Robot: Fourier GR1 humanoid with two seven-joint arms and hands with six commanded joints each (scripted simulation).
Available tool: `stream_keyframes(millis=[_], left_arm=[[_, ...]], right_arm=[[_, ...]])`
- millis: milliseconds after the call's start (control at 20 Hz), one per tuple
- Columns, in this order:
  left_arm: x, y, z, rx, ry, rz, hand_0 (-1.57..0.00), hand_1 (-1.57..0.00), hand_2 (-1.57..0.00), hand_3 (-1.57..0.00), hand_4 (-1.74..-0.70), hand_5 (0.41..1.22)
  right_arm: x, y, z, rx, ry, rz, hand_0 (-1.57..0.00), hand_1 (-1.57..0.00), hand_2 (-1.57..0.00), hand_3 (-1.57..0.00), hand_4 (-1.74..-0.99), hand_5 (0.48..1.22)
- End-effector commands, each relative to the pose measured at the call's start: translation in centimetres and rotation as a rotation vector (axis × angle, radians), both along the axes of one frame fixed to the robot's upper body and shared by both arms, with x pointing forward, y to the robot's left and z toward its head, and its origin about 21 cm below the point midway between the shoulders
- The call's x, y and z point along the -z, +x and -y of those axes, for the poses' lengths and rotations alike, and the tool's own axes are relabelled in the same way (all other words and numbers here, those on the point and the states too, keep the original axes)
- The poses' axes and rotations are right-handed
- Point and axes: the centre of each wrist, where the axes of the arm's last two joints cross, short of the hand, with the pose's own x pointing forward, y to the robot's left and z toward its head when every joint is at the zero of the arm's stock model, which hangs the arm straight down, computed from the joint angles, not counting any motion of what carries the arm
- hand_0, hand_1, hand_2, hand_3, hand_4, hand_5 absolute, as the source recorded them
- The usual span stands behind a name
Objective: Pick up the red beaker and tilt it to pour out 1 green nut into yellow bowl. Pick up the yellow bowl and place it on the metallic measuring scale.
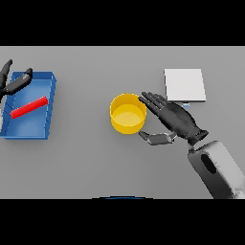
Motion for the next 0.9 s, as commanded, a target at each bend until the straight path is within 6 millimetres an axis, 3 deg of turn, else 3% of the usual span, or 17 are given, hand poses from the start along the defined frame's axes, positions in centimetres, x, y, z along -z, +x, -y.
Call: stream_keyframes(millis=[0,500,850], left_arm=[[0.1,0.0,0.1,-0.004,0.001,-0.007,0.0,0.0,0.0,0.0,-0.81,0.688],[-0.3,-0.6,-0.8,-0.004,-0.001,-0.007,0.0,0.0,0.0,0.0,-0.81,0.695],[0.1,-0.4,-0.9,0.01,0.007,-0.012,0.0,0.0,0.0,0.0,-0.8,0.703]], right_arm=[[-0.4,0.5,-0.2,-0.037,-0.048,0.007,0.0,0.0,0.0,0.0,-1.157,0.635],[0.6,4.2,-4.1,-0.295,-0.363,-0.033,0.0,0.0,0.0,0.0,-1.155,0.646],[1.4,5.5,-6.4,-0.347,-0.54,-0.103,0.0,0.0,0.0,0.0,-1.174,0.674]])
